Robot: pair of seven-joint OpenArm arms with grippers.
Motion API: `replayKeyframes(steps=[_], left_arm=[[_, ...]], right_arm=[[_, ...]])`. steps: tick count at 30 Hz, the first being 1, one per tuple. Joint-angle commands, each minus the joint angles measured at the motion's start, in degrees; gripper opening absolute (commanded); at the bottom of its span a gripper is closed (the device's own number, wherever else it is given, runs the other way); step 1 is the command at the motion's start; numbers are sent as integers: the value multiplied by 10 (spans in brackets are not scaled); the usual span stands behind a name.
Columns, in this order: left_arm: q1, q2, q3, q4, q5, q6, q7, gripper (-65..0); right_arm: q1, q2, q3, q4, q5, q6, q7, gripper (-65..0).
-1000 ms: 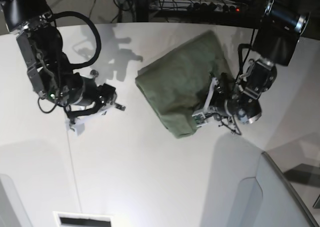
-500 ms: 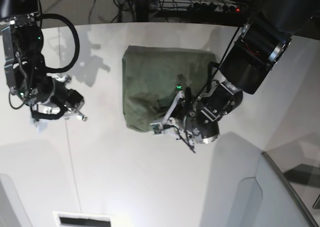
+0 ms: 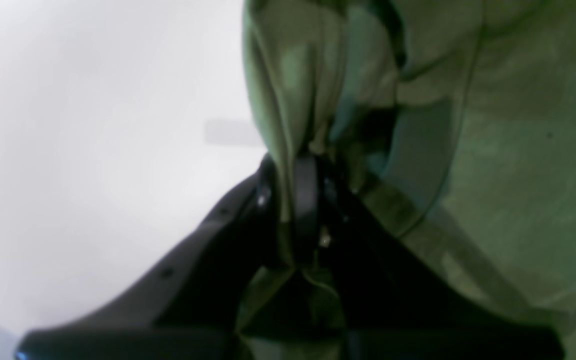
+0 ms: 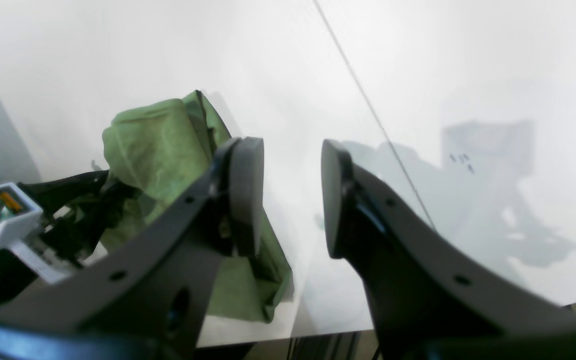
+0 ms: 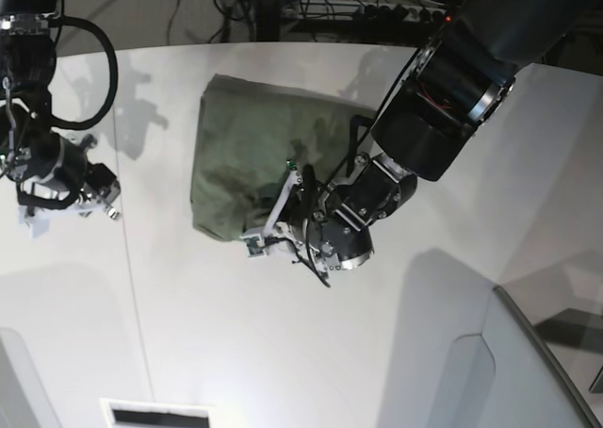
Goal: Layout the t-shirt on the table in an organized manner, then fold the t-shirt properly
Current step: 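Drag the folded shirt with the left gripper to square it on the table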
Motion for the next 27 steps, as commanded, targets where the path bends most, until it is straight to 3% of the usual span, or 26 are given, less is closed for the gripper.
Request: replayKeyframes(steps=[1, 11, 17, 27], left_arm=[[3, 6, 2, -4, 1, 3, 5, -650], [4, 11, -2, -13, 0, 17, 35, -650], [22, 9, -83, -5, 6, 26, 48, -650], [29, 5, -91, -5, 7, 26, 49, -650]], right_arm=[[5, 7, 7, 10, 2, 5, 4, -462], [-1, 7, 3, 10, 2, 5, 4, -462], [-2, 7, 3, 10, 2, 5, 4, -462], [-2, 5, 2, 11, 2, 5, 4, -462]])
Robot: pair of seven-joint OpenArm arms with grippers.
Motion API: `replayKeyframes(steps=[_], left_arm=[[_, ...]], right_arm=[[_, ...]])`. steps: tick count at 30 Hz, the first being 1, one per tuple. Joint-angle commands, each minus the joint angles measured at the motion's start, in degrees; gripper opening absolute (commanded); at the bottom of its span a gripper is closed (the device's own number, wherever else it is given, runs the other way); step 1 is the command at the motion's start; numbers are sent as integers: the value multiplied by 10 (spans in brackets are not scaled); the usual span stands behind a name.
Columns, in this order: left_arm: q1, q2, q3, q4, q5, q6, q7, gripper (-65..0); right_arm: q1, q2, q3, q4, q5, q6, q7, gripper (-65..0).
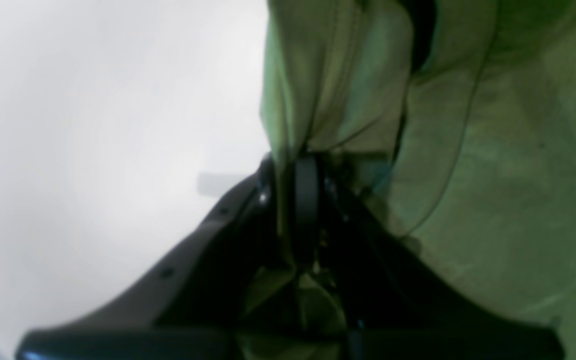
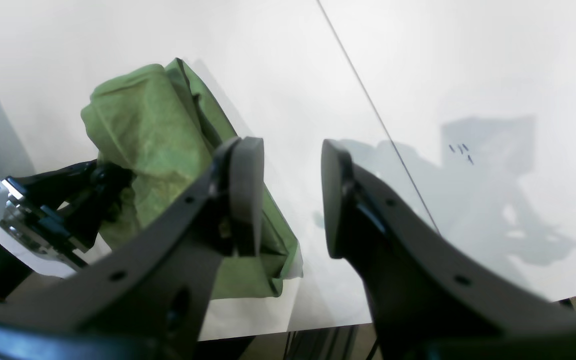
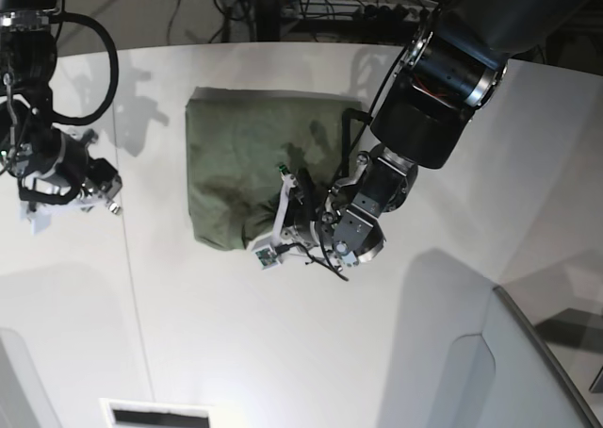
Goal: Layout the t-shirt on the table in an organized manner, then fold the t-shirt properly
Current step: 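Drag the folded shirt with the left gripper to square it on the table, then press the shirt flat with both grippers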
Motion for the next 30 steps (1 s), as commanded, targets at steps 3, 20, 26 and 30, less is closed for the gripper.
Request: replayKeyframes(steps=[3, 20, 26, 30], left_arm=[[3, -5, 3, -4, 22, -3, 38, -650], [-32, -6, 4, 38, 23, -4, 71, -94], [-49, -7, 4, 109, 23, -4, 113, -94], [-54, -7, 4, 139, 23, -4, 117, -94]], right_arm=[[6, 6, 2, 11, 2, 4, 4, -462], [6, 5, 2, 11, 2, 4, 5, -462], [7, 5, 1, 11, 2, 4, 2, -462], [8, 5, -7, 12, 2, 4, 2, -462]])
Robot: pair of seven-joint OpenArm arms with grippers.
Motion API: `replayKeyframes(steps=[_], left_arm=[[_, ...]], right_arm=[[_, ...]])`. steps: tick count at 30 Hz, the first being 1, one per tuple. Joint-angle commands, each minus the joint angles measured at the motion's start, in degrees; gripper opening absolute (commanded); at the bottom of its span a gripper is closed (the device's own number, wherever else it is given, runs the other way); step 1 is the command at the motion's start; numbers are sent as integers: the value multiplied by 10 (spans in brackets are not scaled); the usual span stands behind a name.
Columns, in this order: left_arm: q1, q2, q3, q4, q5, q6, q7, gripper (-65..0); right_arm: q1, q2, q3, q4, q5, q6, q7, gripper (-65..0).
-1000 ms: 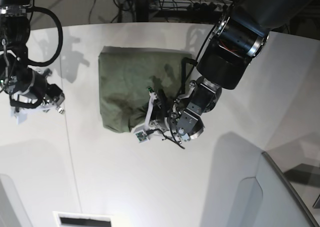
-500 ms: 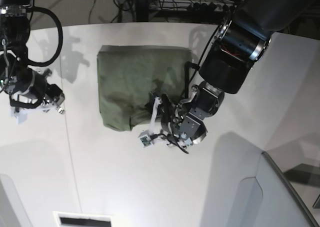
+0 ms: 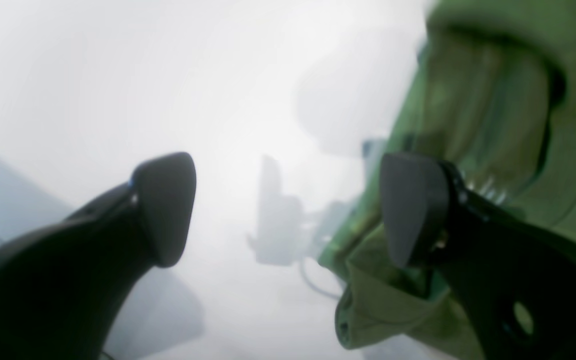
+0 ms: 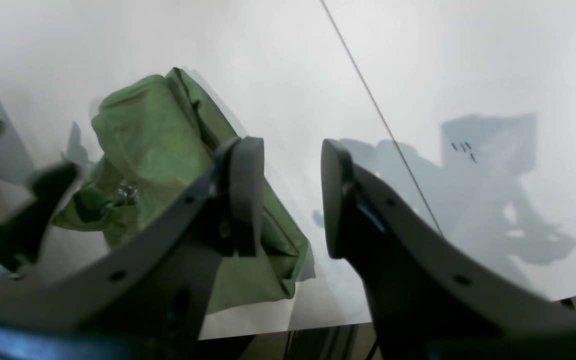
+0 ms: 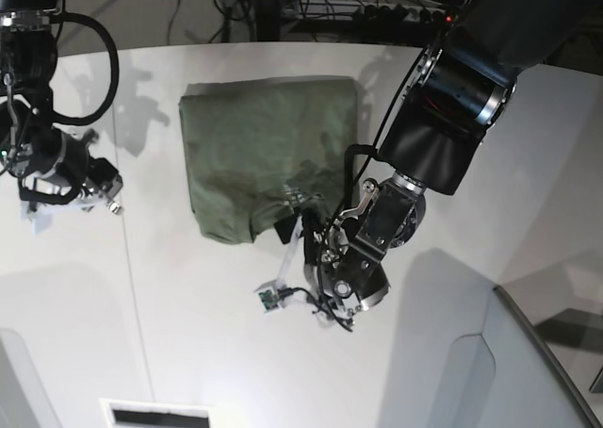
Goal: Layout the t-shirt on the table in an organized manner, then fold the t-shirt properly
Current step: 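Press the shirt flat with both grippers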
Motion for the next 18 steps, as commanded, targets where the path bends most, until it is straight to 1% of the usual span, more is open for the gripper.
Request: replayKeyframes(steps=[1, 3, 4, 5, 6, 7, 8, 9, 10, 12, 15, 16, 18], left_arm=[[-15, 4, -1, 15, -3, 1, -4, -94], [-13, 4, -1, 35, -3, 1, -3, -94], [-10, 4, -4, 49, -3, 1, -1, -97], [-8, 4, -5, 67, -4, 1, 10, -109], [3, 3, -6, 97, -4, 1, 36, -155], [16, -3, -9, 131, -6, 1, 59, -245], [36, -13, -18, 178, -8, 1, 75, -375], [61, -19, -28, 221, -8, 1, 82, -505], [94, -23, -43, 264, -5, 2, 82, -650], [158, -31, -75, 335, -4, 3, 82, -650], [249, -41, -101, 397, -3, 3, 78, -650], [271, -44, -103, 406, -4, 3, 69, -650], [328, -47, -108, 412, -4, 3, 23, -650]], right_arm=[[8, 7, -9, 11, 3, 4, 4, -462], [9, 8, -34, 14, 3, 4, 5, -471], [10, 8, -46, 15, 3, 4, 5, -492], [10, 8, -60, 17, 3, 4, 3, -527], [11, 8, -79, 25, 3, 4, 3, -579], [11, 8, -97, 34, 3, 4, 3, -629], [11, 8, -115, 44, 3, 4, 3, -650], [9, 8, -128, 54, 3, 4, 3, -650], [8, 8, -142, 60, 3, 4, 3, -642], [8, 8, -170, 65, 3, 4, 4, -648], [13, 7, -205, 60, 3, 4, 7, -648], [15, 6, -215, 60, 3, 4, 7, -648], [17, 5, -235, 59, 3, 4, 7, -648]])
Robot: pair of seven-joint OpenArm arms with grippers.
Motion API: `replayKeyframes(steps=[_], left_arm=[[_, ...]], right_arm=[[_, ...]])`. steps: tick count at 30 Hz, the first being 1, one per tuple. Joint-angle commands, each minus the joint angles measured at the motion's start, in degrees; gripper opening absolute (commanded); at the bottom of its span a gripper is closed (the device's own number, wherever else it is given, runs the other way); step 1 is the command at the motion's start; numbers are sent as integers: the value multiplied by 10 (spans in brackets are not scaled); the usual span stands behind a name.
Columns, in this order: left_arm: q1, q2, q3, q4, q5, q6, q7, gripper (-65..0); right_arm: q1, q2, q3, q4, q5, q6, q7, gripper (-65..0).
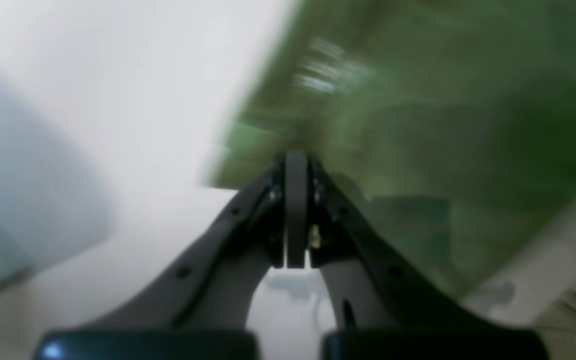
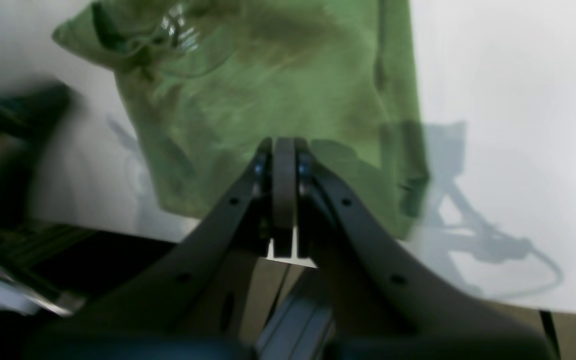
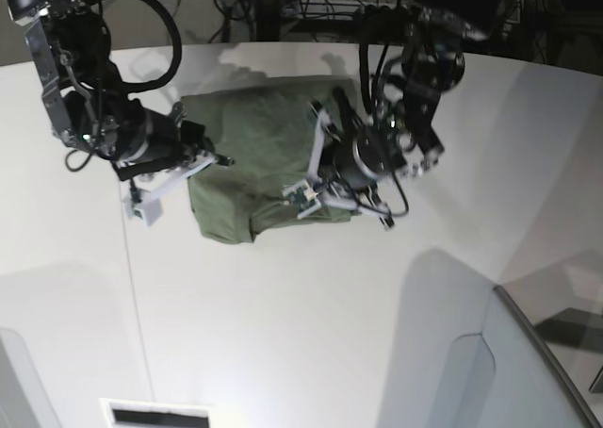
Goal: Layout the t-shirt on the table in an organized manner, then fold the t-shirt properly
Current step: 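Press the shirt flat with both grippers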
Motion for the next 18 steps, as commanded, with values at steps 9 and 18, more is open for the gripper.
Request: replayKeyframes(steps=[9, 18], left_arm=[[71, -7, -18, -50, -4, 3, -79, -650], [58, -15, -18, -121, -4, 3, -119, -650]], right_arm=[[9, -21, -50, -97, 2, 4, 59, -648], [9, -20, -60, -169, 2, 4, 105, -650]])
